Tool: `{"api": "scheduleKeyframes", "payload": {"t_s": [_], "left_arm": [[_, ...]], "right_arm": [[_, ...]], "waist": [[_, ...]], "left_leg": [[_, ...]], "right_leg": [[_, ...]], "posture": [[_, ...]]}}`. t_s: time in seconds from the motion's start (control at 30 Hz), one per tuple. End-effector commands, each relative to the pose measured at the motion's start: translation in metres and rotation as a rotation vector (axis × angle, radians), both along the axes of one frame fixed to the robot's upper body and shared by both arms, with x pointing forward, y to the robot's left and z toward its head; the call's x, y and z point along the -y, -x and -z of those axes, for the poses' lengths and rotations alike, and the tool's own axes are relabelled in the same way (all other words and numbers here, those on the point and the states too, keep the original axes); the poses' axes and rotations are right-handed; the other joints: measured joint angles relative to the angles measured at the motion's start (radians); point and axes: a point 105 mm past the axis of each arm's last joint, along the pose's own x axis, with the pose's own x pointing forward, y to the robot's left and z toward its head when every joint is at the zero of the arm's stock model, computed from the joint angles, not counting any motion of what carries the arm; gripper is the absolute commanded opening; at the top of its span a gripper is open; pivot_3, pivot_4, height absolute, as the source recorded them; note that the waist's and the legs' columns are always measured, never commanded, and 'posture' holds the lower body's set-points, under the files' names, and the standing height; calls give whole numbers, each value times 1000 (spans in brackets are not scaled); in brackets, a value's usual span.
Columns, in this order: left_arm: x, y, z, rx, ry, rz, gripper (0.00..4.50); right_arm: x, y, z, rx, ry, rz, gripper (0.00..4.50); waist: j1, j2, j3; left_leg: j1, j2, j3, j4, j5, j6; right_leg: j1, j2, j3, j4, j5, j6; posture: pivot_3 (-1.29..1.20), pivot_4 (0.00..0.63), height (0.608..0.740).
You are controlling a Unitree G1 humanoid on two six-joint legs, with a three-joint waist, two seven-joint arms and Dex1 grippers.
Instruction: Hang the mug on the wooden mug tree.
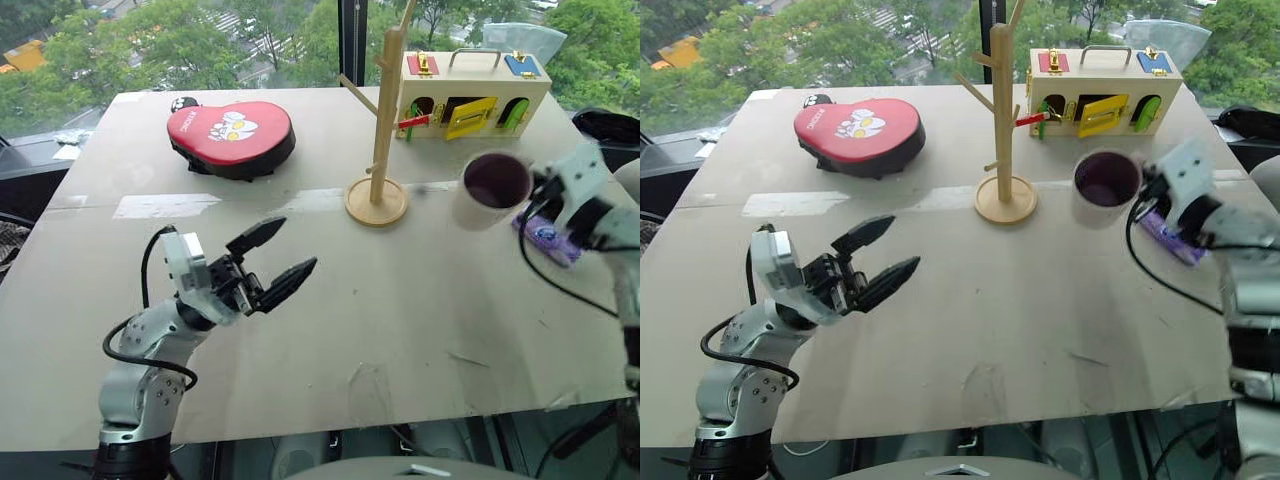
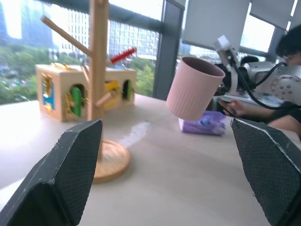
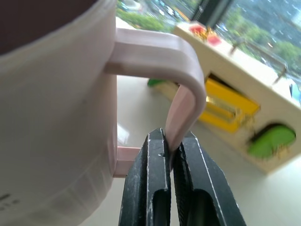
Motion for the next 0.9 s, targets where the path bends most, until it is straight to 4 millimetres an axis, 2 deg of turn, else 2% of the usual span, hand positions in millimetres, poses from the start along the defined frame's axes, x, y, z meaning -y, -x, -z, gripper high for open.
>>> {"api": "scheduleKeyframes", "payload": {"t_s": [0.03, 0.23, 0.5, 0.67, 0.77, 0.9], "left_arm": [[-6, 6, -9, 82, 24, -75, 4500], [-9, 17, -5, 111, 66, -72, 4500], [-13, 26, 6, 83, 54, -87, 4500], [-12, 28, 8, 76, 60, -80, 4500], [-7, 30, 9, 57, 70, -51, 4500], [-1, 31, 4, 62, 76, -44, 4500]], "right_arm": [[-11, -12, -18, 3, 49, -142, 28], [-39, -38, -42, -5, 104, -281, 28], [-77, -48, -57, -21, 197, -410, 28], [-104, -57, -52, -75, 246, -426, 28], [-118, -65, -41, -98, 306, -386, 28], [-120, -70, -32, -118, 335, -353, 28]], "waist": [[-1, 0, 0], [4, 0, 0], [1, 1, 1], [-3, 1, 1], [-6, 1, 1], [-1, 1, 1]], "left_leg": [[0, 0, 0, 0, 0, 0], [-1, 1, 1, 0, 0, 0], [-2, 1, 2, 0, 0, 0], [-1, 1, 2, 0, 0, 0], [-1, 1, 3, 0, 0, 0], [-2, 1, 2, -1, 0, 0]], "right_leg": [[0, 0, 0, 0, 0, 0], [-1, -1, -1, 0, 0, 0], [-2, -4, -1, 0, 1, -1], [-2, -7, -2, 1, 1, -2], [-3, -8, -2, 1, 2, -2], [-3, -9, -3, 1, 2, -2]], "posture": [[0, 150, 731], [0, 150, 731], [0, 150, 731], [0, 150, 731], [0, 150, 731], [0, 150, 731]]}}
